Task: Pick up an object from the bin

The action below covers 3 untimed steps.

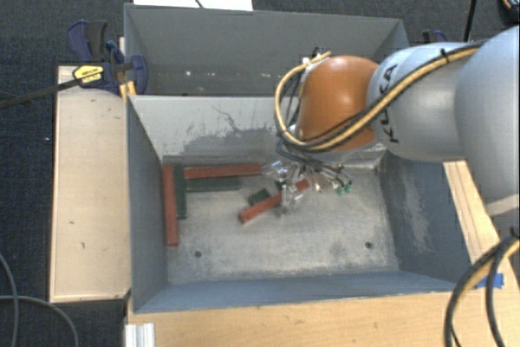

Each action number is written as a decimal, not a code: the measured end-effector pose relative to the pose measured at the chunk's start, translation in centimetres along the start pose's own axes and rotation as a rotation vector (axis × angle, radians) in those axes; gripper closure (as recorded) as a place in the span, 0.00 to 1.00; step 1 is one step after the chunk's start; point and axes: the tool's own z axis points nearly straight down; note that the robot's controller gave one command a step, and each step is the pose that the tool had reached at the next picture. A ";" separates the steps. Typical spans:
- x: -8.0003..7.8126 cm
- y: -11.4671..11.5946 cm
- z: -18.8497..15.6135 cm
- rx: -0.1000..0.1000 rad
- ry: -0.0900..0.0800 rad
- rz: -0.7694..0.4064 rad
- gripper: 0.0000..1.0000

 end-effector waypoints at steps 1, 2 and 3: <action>1.4 -2.5 -0.2 0.003 -0.011 -0.536 1.00; 1.1 -1.3 -13.3 0.004 -0.004 -0.581 1.00; 0.0 5.6 -7.8 -0.006 0.005 -0.483 1.00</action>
Offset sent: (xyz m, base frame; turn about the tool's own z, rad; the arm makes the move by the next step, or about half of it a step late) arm -0.0062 -0.0311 -0.0036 -0.5380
